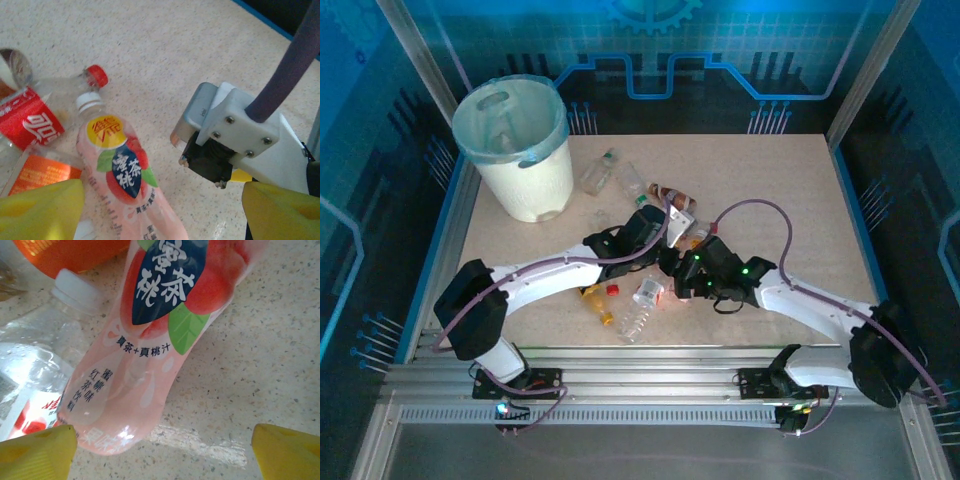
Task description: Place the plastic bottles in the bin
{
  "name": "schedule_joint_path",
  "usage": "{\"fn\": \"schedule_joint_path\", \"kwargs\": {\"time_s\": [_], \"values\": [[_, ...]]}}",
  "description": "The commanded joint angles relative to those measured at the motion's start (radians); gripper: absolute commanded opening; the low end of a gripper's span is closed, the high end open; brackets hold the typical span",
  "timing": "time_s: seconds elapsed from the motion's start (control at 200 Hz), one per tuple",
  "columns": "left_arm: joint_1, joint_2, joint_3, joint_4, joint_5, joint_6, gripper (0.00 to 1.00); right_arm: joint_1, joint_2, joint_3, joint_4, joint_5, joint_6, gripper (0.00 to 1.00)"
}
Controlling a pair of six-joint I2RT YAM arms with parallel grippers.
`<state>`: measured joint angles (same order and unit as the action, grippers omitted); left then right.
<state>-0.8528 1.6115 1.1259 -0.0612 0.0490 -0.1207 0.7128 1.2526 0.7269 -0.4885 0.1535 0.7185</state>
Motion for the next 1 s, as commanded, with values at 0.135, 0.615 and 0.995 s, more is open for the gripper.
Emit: {"fn": "schedule_joint_path", "kwargs": {"time_s": [0.135,0.615,0.995], "values": [[0.012,-0.021,-0.035,0.0,-0.168,-0.146,0.84,0.019,0.088,0.041,0.098,-0.021,0.034,0.93],[0.06,-0.138,-0.124,-0.048,-0.22,-0.163,0.88,0.002,0.066,0.042,0.088,0.056,0.025,0.99],[0.106,-0.21,-0.153,-0.022,-0.225,-0.242,0.87,-0.018,0.085,0.028,0.136,0.042,0.046,1.0]]}}
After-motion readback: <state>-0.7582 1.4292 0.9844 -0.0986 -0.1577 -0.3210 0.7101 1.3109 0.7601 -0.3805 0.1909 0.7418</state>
